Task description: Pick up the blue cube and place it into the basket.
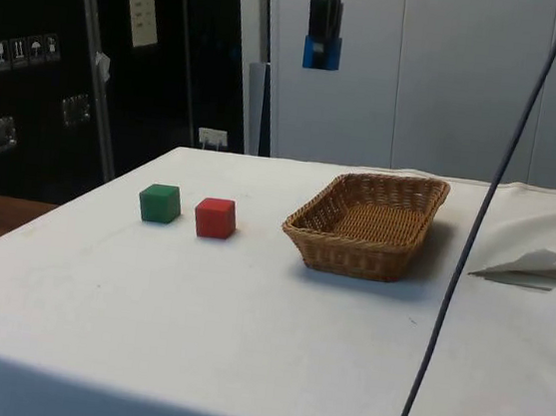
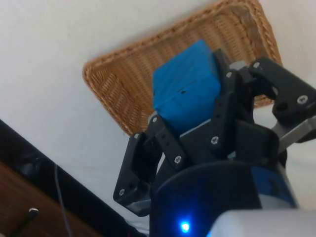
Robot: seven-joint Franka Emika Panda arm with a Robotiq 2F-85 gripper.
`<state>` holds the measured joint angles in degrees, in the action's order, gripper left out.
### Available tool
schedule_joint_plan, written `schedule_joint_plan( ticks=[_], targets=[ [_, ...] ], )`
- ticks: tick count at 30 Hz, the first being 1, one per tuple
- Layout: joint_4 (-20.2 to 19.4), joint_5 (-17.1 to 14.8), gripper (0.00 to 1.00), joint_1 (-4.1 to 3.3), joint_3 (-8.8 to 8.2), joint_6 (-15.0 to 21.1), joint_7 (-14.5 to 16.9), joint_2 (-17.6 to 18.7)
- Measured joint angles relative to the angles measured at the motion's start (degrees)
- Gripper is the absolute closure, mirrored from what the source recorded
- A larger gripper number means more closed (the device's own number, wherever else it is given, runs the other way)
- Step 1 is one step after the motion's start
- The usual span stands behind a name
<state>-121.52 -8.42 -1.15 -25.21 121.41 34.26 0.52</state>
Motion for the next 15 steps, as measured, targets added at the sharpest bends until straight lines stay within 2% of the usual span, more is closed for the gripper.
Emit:
schedule_joint_plan(
  ticks=[15],
  targets=[
    [-5.2, 4.9, 1.0, 0.23, -0.63, -1.4, -1.5, -5.2]
  ],
)
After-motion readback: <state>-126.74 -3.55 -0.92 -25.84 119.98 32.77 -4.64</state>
